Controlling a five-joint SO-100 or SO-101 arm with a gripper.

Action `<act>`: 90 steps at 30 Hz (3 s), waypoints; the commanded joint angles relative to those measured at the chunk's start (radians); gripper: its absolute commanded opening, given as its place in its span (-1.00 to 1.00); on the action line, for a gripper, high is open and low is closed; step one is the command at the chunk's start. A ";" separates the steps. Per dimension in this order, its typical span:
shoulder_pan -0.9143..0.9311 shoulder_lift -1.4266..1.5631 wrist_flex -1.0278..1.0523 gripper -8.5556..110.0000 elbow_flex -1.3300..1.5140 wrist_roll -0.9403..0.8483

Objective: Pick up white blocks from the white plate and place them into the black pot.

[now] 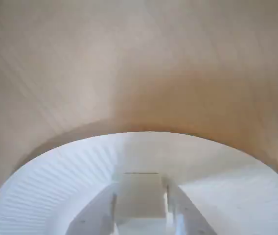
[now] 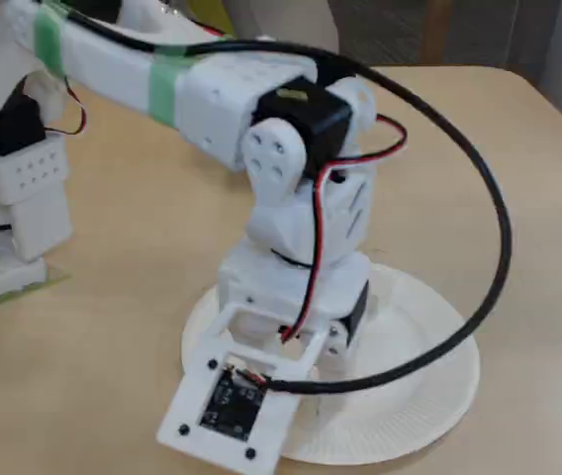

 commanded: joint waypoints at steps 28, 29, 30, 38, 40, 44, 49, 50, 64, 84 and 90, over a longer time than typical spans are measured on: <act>-1.210 0.942 -0.236 -0.90 0.385 0.606; -1.259 0.936 -0.295 -0.90 0.439 0.617; -1.298 0.928 -0.351 -0.90 0.489 0.627; -1.390 0.801 -0.644 -0.90 0.670 0.583; -1.382 0.767 -0.676 -0.90 0.670 0.560; -1.353 0.733 -0.709 -0.90 0.663 0.531; -1.312 0.782 -0.620 -0.51 0.660 0.451; -1.302 0.799 -0.597 -0.48 0.660 0.439; -0.877 1.006 -0.181 -0.90 0.566 0.235; -0.170 0.609 -0.164 -0.44 0.531 -0.103; -0.192 0.508 -0.156 -0.37 0.468 -0.048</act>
